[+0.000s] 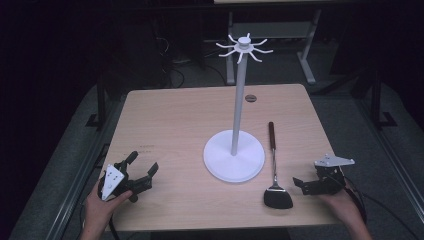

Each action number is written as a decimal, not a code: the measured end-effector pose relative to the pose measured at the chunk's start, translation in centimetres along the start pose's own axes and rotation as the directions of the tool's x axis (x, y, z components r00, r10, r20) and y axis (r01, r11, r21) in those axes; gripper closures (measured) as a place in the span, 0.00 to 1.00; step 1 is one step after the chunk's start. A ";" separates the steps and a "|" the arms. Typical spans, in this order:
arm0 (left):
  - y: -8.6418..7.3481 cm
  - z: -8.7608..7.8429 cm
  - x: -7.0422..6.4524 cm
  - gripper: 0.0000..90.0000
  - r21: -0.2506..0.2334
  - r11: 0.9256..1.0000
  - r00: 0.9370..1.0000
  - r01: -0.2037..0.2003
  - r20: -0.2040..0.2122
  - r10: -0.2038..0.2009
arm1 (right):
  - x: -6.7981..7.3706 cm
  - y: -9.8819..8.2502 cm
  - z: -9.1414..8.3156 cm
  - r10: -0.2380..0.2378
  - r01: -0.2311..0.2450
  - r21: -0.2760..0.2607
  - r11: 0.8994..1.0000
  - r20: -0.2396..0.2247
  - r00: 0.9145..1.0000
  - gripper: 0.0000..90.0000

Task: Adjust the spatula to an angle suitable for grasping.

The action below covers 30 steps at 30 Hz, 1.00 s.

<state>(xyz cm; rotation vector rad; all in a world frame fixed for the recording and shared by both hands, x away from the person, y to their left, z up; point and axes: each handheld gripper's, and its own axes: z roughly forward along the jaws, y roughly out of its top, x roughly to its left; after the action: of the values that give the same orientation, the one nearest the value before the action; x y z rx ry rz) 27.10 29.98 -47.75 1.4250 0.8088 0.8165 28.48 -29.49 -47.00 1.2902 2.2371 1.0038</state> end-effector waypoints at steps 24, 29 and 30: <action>0.0 0.0 0.0 0.14 -0.005 1.000 1.000 0.009 0.012 -0.009 | -1.2 5.0 1.8 0.016 -0.015 -0.071 0.997 0.009 1.000 0.82; 0.0 0.0 0.0 0.14 -0.005 1.000 1.000 0.006 0.014 -0.006 | -1.5 6.1 2.6 0.016 -0.015 -0.089 0.996 0.011 1.000 0.96; 0.0 0.0 0.0 0.14 -0.005 1.000 1.000 0.006 0.014 -0.005 | -1.6 6.3 2.8 0.017 -0.016 -0.097 0.995 0.010 1.000 0.99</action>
<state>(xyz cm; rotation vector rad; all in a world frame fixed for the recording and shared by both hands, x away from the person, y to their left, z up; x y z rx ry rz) 27.13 29.99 -47.75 1.4220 0.7990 0.8029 34.83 -27.71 -44.34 1.2716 2.1445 1.0951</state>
